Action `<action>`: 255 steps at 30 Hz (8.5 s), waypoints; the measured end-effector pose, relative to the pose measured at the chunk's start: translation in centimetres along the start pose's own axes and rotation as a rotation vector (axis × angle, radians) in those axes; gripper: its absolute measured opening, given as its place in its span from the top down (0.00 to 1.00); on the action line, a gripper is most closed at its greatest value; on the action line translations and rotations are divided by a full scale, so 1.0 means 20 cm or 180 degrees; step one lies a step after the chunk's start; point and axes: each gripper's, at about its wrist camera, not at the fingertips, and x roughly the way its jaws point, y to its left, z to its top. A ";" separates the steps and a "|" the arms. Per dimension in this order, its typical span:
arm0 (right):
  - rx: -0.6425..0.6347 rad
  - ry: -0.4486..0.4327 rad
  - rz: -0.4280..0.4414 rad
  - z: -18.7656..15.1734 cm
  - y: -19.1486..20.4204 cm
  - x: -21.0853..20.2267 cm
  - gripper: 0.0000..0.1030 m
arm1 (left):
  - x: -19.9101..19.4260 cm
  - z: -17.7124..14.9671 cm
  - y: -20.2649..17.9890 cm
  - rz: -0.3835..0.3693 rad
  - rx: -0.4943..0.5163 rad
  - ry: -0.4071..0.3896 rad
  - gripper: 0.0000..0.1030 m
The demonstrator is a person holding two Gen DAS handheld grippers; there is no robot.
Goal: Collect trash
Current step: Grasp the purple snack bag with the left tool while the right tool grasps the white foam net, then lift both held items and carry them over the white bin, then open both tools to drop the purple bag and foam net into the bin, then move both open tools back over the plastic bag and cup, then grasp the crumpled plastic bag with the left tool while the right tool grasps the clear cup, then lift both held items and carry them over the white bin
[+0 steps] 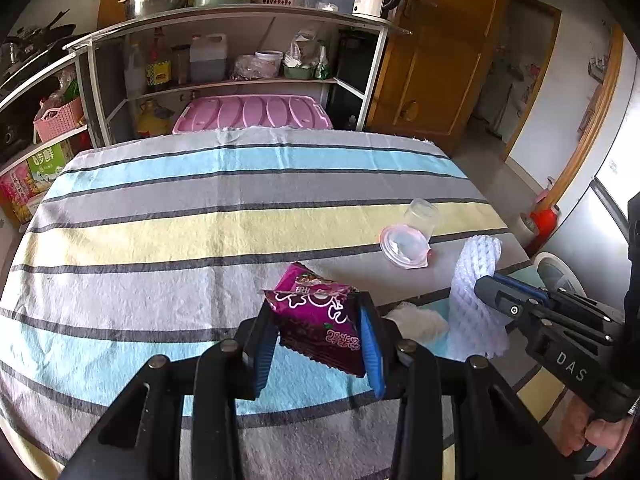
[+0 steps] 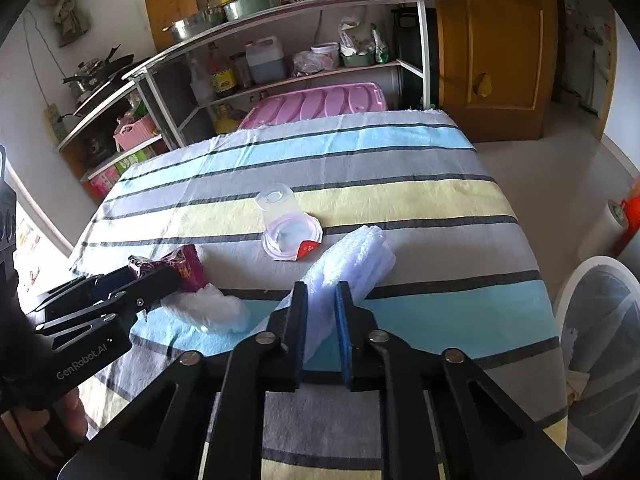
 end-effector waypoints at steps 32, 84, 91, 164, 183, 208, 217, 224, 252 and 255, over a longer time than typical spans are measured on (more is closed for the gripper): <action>0.0096 -0.0400 0.0147 -0.12 -0.12 -0.38 0.95 | -0.35 -0.06 -0.30 -0.0219 0.0266 -0.0443 0.62; 0.1240 -0.0323 -0.0837 -0.56 -1.34 -0.78 0.95 | 0.02 -0.25 -1.69 -0.1102 0.1495 0.0187 0.61; 0.1275 -0.0225 -0.0843 -0.59 -1.40 -0.70 0.94 | 0.08 -0.26 -1.69 -0.1064 0.1447 0.0288 0.61; 0.0205 -0.0504 -0.0189 -0.21 -0.46 -0.59 0.53 | -0.33 -0.15 -0.39 0.0088 0.0317 -0.0454 0.30; -0.0430 -0.0161 0.0388 0.11 -0.09 -0.13 0.52 | -0.22 -0.12 -0.08 0.0096 0.0170 -0.0228 0.25; -0.0683 0.0120 0.0805 0.26 0.07 0.28 0.45 | 0.12 -0.06 -0.18 -0.0289 0.0468 0.0195 0.25; -0.0627 0.0116 0.0798 0.26 0.07 0.31 0.66 | 0.11 -0.06 -0.18 -0.0339 0.0460 0.0180 0.48; -0.0655 0.0086 0.0784 0.25 0.07 0.29 0.70 | 0.11 -0.06 -0.18 -0.0291 0.0484 0.0173 0.67; -0.0379 -0.0413 0.0653 0.14 -0.13 -0.20 0.71 | -0.17 -0.05 -0.40 -0.0173 0.0658 -0.0142 0.70; -0.0351 -0.0467 0.0616 0.12 -0.16 -0.27 0.71 | -0.21 -0.05 -0.45 -0.0206 0.0701 -0.0187 0.70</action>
